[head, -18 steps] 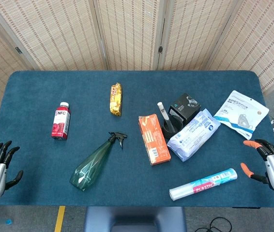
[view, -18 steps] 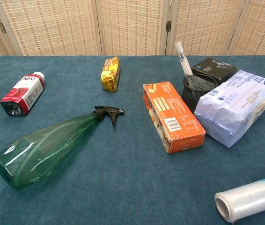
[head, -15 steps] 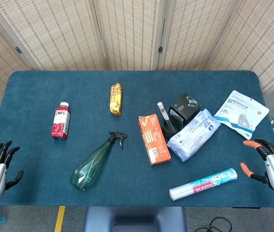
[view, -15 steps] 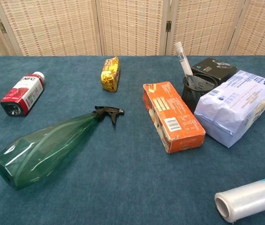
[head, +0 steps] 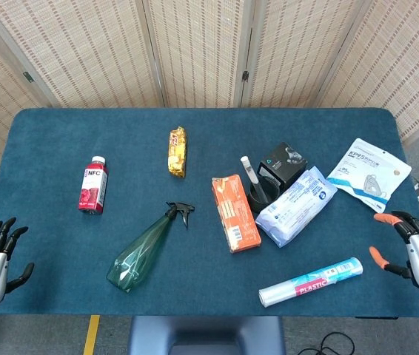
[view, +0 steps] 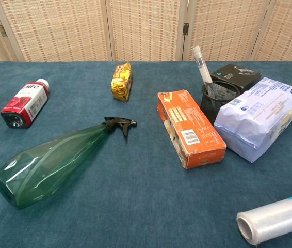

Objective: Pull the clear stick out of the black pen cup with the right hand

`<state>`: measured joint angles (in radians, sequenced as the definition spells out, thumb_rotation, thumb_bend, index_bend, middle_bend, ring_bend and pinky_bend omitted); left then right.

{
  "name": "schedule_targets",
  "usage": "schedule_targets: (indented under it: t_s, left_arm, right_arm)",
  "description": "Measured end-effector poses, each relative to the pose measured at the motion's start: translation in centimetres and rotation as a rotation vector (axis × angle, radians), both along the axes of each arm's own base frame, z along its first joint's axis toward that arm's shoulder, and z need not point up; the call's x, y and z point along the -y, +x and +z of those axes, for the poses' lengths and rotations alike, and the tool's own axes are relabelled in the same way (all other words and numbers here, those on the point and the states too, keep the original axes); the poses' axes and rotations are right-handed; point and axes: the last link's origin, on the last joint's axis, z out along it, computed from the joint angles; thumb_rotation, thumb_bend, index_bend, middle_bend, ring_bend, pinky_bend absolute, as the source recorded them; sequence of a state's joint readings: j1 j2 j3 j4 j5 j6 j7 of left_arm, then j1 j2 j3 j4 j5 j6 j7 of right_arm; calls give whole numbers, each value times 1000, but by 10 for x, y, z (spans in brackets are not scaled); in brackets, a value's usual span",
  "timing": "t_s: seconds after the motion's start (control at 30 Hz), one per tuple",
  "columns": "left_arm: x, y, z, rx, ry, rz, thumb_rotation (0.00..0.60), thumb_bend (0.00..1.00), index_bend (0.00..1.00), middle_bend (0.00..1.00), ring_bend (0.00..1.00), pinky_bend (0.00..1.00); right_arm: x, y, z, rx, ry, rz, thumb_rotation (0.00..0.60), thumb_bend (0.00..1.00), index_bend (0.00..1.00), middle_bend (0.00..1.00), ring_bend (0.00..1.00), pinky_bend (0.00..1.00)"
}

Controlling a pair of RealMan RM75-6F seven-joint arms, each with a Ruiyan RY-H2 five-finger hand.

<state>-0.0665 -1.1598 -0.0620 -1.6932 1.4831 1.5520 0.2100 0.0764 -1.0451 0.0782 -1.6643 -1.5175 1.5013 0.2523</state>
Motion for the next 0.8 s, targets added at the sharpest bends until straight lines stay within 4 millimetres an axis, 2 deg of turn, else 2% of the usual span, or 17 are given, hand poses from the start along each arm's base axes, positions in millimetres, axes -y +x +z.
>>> schedule_targets:
  t_s: [0.13,0.3,0.5,0.7,0.8]
  left_arm:
    - [-1,0,0,2,1,-1,600,320,221,101,67,97]
    - [-1,-1,-2,3,-7,-3,600,321,221,101,67,97]
    - [-1,-4,-3,9,-8,7,600,320,221,101,67,96]
    - [-1,-2,-4,8,-15,0,600,321,221,101,66,97]
    - [-1,-1,-3,9,-11,-8,600,321,221,101,66,96]
  right_arm:
    - [7,2,0,2,-11,-5,600,247,276,317,162,227]
    - [18,5,-2,14,-18,-15,600,325,276,309,134,227]
    - [60,24,-11,-9,49,-27,600,327,276,288,120,226]
    - [106,55,-24,1,119,-22,600,327,276,263,97,207]
    - [130,72,-35,18,167,-16,600,264,281,247,79,192]
